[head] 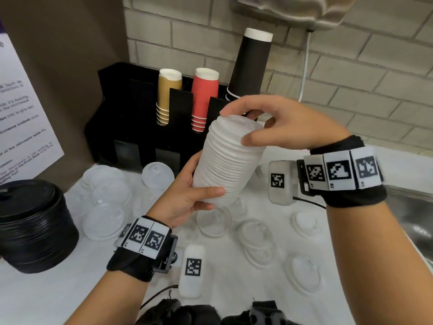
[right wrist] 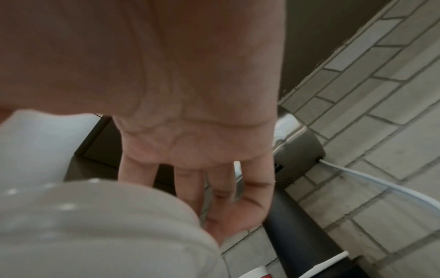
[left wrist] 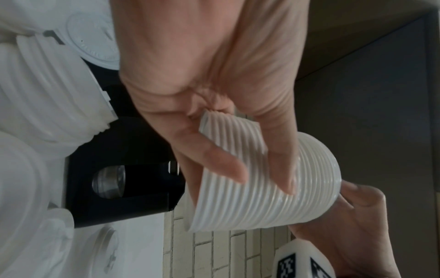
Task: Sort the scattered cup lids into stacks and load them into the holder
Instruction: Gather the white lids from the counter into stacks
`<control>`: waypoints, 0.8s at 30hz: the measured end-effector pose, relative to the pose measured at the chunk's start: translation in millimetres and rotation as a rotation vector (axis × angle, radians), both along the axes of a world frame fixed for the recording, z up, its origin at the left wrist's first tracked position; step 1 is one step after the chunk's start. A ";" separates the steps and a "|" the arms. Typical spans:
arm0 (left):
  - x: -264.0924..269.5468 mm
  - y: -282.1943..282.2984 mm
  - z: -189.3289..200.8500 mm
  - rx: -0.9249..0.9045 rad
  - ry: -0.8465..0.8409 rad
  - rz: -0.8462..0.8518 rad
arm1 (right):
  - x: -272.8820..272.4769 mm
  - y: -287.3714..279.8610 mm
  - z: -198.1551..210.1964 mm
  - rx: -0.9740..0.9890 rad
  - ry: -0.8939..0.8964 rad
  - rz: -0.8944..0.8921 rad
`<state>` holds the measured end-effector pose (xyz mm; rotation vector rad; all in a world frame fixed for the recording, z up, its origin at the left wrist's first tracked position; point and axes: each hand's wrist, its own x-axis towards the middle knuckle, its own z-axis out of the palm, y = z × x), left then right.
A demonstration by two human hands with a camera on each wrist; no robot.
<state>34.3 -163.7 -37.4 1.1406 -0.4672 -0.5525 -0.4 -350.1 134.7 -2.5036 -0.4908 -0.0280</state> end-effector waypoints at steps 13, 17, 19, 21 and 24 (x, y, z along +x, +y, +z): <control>9.2 41.1 1.9 -0.040 0.040 0.071 | 22.1 39.9 -8.0 0.043 -0.002 0.081; 13.0 58.1 6.9 -0.057 0.050 0.060 | 24.3 56.6 -6.0 0.071 -0.012 0.069; 13.5 65.6 8.9 -0.065 0.059 0.045 | 23.2 65.2 -3.9 0.085 -0.006 0.056; 13.3 72.6 9.9 -0.078 0.075 0.027 | 22.0 73.7 -2.7 0.078 0.005 0.050; 13.1 82.3 10.7 -0.106 0.087 0.005 | 18.3 86.5 -4.2 0.091 0.020 0.047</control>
